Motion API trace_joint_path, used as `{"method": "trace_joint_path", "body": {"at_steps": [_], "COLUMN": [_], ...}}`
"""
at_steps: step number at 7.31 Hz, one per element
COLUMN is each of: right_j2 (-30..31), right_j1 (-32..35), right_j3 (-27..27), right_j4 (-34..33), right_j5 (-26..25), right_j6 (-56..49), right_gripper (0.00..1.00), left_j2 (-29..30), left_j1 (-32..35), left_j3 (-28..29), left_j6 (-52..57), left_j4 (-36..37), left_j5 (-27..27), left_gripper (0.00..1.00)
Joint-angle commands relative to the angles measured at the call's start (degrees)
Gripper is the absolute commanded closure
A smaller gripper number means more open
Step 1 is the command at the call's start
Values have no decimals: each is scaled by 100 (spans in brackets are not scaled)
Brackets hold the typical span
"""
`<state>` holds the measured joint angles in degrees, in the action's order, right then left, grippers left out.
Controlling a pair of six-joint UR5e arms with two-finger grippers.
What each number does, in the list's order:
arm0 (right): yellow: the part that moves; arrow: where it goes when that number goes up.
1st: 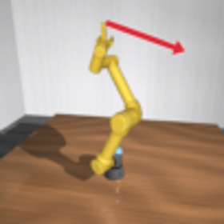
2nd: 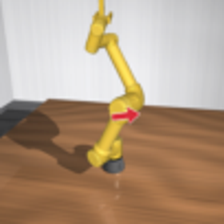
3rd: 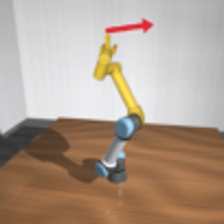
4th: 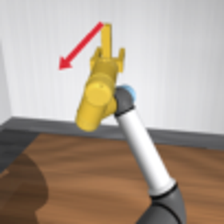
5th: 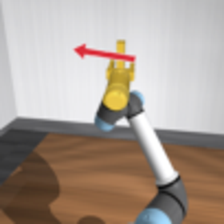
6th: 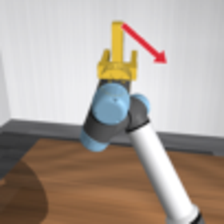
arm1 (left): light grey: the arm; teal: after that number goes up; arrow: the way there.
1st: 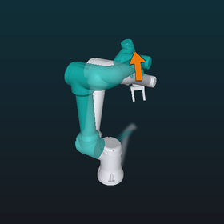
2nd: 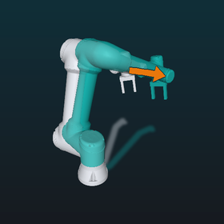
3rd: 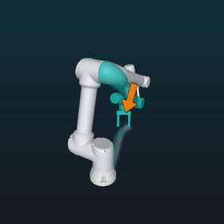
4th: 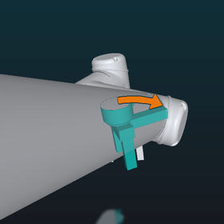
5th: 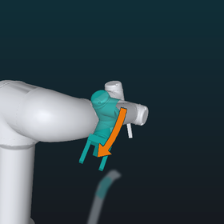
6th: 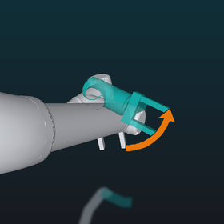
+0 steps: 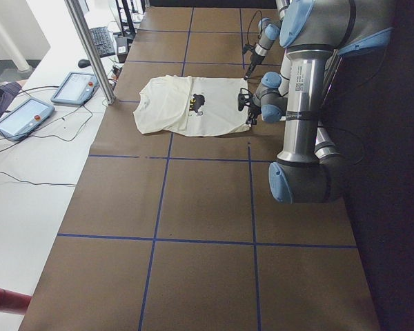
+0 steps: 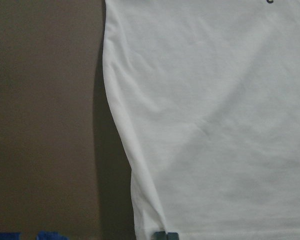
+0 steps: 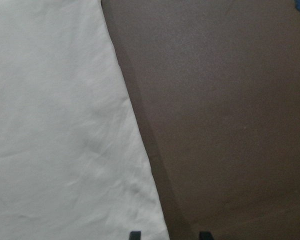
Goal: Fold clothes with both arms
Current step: 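Align both grippers on the hem corners and grasp the hem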
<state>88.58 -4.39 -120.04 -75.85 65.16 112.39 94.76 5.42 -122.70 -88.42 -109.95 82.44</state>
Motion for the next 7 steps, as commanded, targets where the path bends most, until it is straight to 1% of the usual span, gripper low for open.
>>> {"method": "trace_joint_path", "body": {"at_steps": [1,3,4,5,6,7], "right_j2": [-7,-25,-16,115,238,187], "right_j1": [-27,-18,25,208,262,341], "right_j3": [15,-19,-185,-665,-1392,-2400], "right_j4": [0,0,0,-26,-592,-1624], "right_j5": [-4,-21,-13,48,179,616], "right_j6": [90,90,55,-15,-94,-112], "right_gripper": [100,100,100,100,100,100], "left_j2": [-2,-2,7,-2,25,42], "left_j1": [3,3,12,55,360,503], "left_j3": [-9,-18,-52,-497,-1188,-1900], "left_j6": [0,0,9,61,323,351], "left_j4": [0,0,0,217,959,1689], "left_j5": [-9,-9,0,209,890,1192], "left_gripper": [100,100,100,100,100,100]}}
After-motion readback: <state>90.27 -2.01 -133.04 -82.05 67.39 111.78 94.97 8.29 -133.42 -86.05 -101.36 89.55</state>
